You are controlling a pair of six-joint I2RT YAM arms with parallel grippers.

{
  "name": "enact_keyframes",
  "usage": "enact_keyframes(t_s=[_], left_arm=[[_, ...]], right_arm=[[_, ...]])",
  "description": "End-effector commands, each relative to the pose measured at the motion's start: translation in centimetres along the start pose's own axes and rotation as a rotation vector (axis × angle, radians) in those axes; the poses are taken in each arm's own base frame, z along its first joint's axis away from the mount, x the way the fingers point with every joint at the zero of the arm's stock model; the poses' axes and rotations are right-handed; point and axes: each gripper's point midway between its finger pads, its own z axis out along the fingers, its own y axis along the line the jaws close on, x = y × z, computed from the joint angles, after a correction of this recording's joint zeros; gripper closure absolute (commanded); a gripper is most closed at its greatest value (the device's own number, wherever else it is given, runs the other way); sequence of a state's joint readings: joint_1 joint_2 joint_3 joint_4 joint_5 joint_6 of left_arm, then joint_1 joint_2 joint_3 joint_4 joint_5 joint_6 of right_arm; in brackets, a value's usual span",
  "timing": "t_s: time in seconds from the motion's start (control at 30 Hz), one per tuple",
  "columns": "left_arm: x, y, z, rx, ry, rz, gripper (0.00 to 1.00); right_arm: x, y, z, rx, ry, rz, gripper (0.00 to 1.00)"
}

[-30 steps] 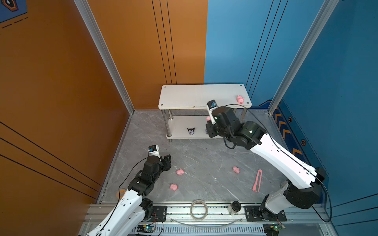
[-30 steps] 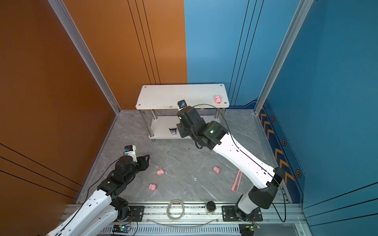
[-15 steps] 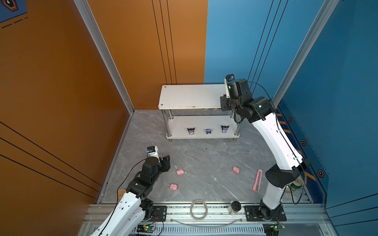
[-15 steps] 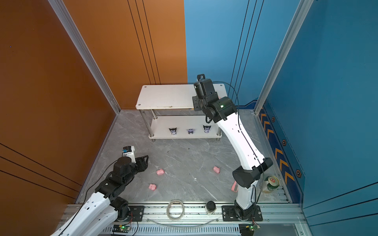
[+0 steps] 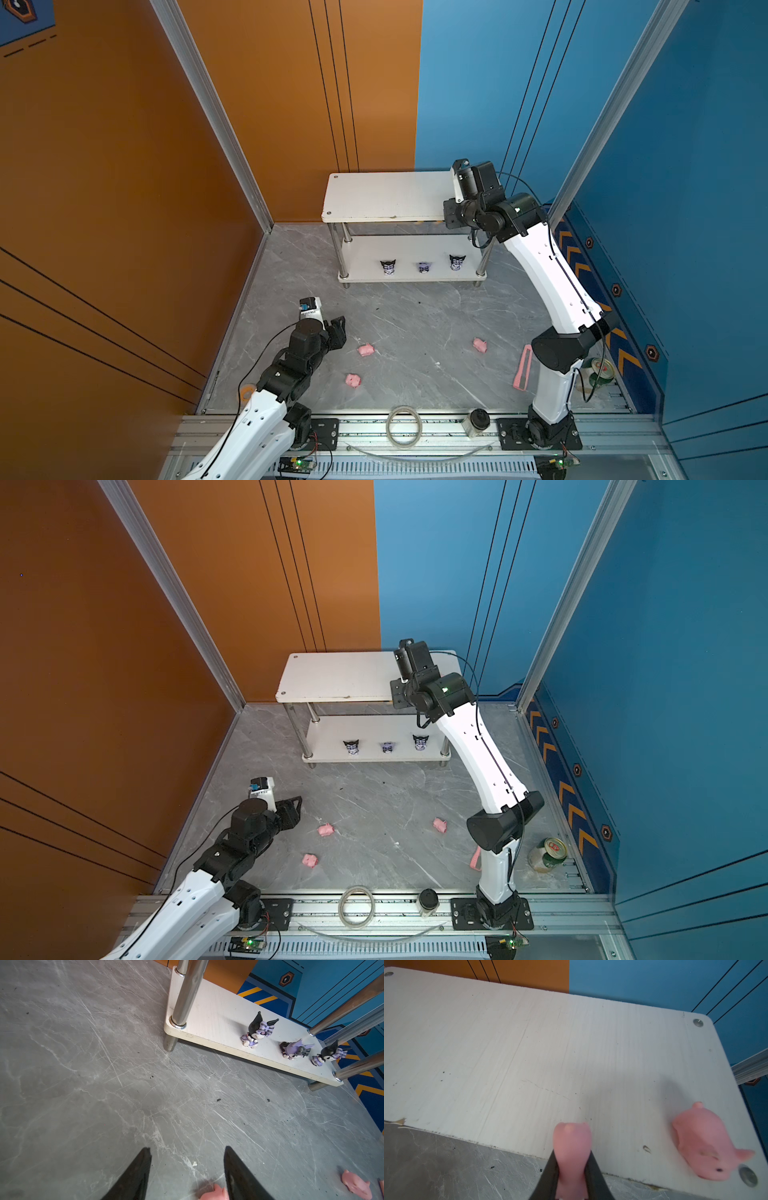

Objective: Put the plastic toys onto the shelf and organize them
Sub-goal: 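Lower the pig onto the top shelf beside the first pig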

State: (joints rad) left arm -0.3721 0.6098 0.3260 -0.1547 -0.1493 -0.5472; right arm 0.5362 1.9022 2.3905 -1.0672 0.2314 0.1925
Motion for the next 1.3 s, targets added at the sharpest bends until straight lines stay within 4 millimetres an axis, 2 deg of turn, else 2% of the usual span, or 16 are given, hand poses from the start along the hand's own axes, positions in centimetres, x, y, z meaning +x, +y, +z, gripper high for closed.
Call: enact_keyframes(t_s=[0.0, 0.2, 0.47, 0.63, 0.73, 0.9, 1.1, 1.27], left_arm=[[0.2, 0.2, 0.0, -0.003, 0.01, -0.001, 0.42], [0.2, 0.2, 0.0, -0.004, 0.011, 0.002, 0.42], [0.3, 0.4, -0.1, -0.01, 0.011, 0.004, 0.42], [0.1, 0.3, -0.1, -0.009, 0.007, 0.004, 0.42], [0.1, 0.3, -0.1, -0.007, 0.008, 0.003, 0.42], [0.0, 0.2, -0.1, -0.005, 0.007, 0.004, 0.41], [0.0, 0.2, -0.1, -0.005, 0.007, 0.002, 0.41], [0.0, 0.1, -0.1, -0.003, 0.008, 0.005, 0.4]], right_arm=[[0.0, 0.2, 0.5, -0.021, 0.013, 0.036, 0.79], [-0.1, 0.3, 1.3, -0.026, 0.018, 0.051, 0.75], [0.4, -0.1, 2.1, 0.001, 0.034, 0.052, 0.57], [0.3, -0.2, 2.5, 0.015, 0.033, 0.059, 0.54], [0.2, -0.1, 2.6, 0.01, 0.028, 0.067, 0.55], [0.0, 0.0, 2.7, 0.015, 0.015, 0.084, 0.69], [-0.2, -0.3, 2.9, 0.073, -0.006, 0.116, 0.73], [-0.2, -1.2, 2.8, 0.153, -0.024, 0.142, 0.73]])
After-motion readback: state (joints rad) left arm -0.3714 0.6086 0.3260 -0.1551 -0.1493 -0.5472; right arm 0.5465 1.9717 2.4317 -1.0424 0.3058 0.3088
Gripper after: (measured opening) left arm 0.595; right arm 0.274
